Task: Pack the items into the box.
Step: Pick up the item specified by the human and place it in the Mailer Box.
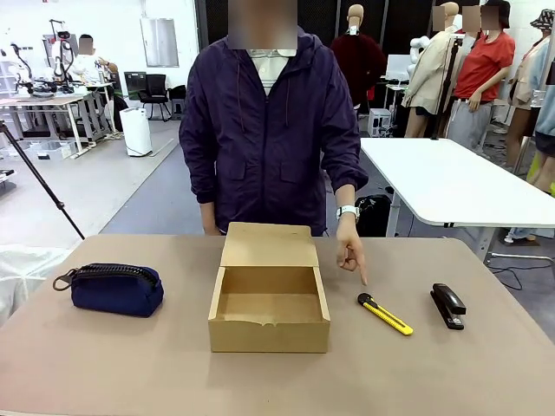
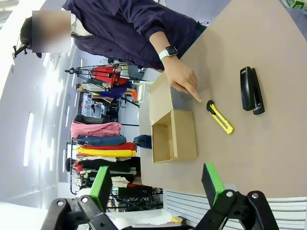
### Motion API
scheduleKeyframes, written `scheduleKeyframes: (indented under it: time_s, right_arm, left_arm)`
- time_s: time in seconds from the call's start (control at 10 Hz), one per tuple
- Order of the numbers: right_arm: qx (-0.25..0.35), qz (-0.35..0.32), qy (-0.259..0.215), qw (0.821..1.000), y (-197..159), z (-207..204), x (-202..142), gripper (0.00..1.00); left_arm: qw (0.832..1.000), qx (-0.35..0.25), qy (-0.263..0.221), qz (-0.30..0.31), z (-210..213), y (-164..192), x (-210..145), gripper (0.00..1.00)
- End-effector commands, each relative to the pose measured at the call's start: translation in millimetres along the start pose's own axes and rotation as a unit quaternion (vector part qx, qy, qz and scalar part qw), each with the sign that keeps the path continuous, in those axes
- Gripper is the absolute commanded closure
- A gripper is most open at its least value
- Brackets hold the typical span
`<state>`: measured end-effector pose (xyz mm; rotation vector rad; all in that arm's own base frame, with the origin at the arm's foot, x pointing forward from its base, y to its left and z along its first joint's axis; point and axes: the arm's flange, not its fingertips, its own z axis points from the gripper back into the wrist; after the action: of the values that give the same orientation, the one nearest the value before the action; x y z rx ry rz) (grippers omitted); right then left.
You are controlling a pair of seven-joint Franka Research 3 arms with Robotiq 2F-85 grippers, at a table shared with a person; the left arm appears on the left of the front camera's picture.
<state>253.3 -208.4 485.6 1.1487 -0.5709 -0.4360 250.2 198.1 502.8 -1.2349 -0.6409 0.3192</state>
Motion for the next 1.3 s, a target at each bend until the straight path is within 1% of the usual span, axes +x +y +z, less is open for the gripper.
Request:
scheduleKeyframes:
  time_s: [0.0, 0.1, 0.2, 0.3, 0.4, 0.5, 0.6, 0.7, 0.8, 0.9, 1.0, 1.1, 1.2]
  right_arm:
    - [-0.088, 0.077, 0.052, 0.992, 24, -38, -1, 0.0]
    - [-0.184, 0.147, 0.099, 0.967, 49, -85, -8, 0.0]
    - [-0.256, 0.199, 0.132, 0.937, 65, -125, -16, 0.0]
    - [-0.296, 0.26, 0.153, 0.906, 75, -166, -28, 0.0]
    - [-0.335, 0.316, 0.186, 0.868, 80, -208, -45, 0.0]
    - [-0.364, 0.369, 0.207, 0.83, 83, -245, -65, 0.0]
    - [-0.376, 0.407, 0.214, 0.805, 86, -267, -79, 0.0]
    - [-0.379, 0.428, 0.214, 0.792, 87, -285, -92, 0.0]
    - [-0.389, 0.431, 0.22, 0.784, 82, -299, -102, 0.0]
    - [-0.406, 0.426, 0.203, 0.783, 74, -311, -107, 0.0]
    - [-0.406, 0.4, 0.171, 0.803, 73, -310, -103, 0.0]
    - [-0.385, 0.43, 0.235, 0.782, 91, -313, -112, 0.0]
    - [-0.385, 0.43, 0.235, 0.782, 91, -313, -112, 0.0]
  left_arm:
    - [1.0, -0.009, -0.003, -0.004, 0, -2, 0, 0.0]
    - [1.0, -0.009, -0.003, -0.004, 0, -2, 0, 0.0]
    - [1.0, -0.009, -0.003, -0.004, 0, -2, 0, 0.0]
    - [1.0, -0.009, -0.003, -0.004, 0, -2, 0, 0.0]
    - [1.0, -0.009, -0.003, -0.004, 0, -2, 0, 0.0]
    - [1.0, -0.009, -0.003, -0.004, 0, -2, 0, 0.0]
    - [1.0, -0.009, -0.003, -0.004, 0, -2, 0, 0.0]
    - [1.0, -0.009, -0.003, -0.004, 0, -2, 0, 0.0]
    - [1.0, -0.009, -0.003, -0.004, 0, -2, 0, 0.0]
    - [1.0, -0.009, -0.003, -0.004, 0, -2, 0, 0.0]
    - [1.0, -0.009, -0.003, -0.004, 0, -2, 0, 0.0]
    - [1.0, -0.009, -0.003, -0.004, 0, -2, 0, 0.0]
    - [1.0, -0.009, -0.003, -0.004, 0, -2, 0, 0.0]
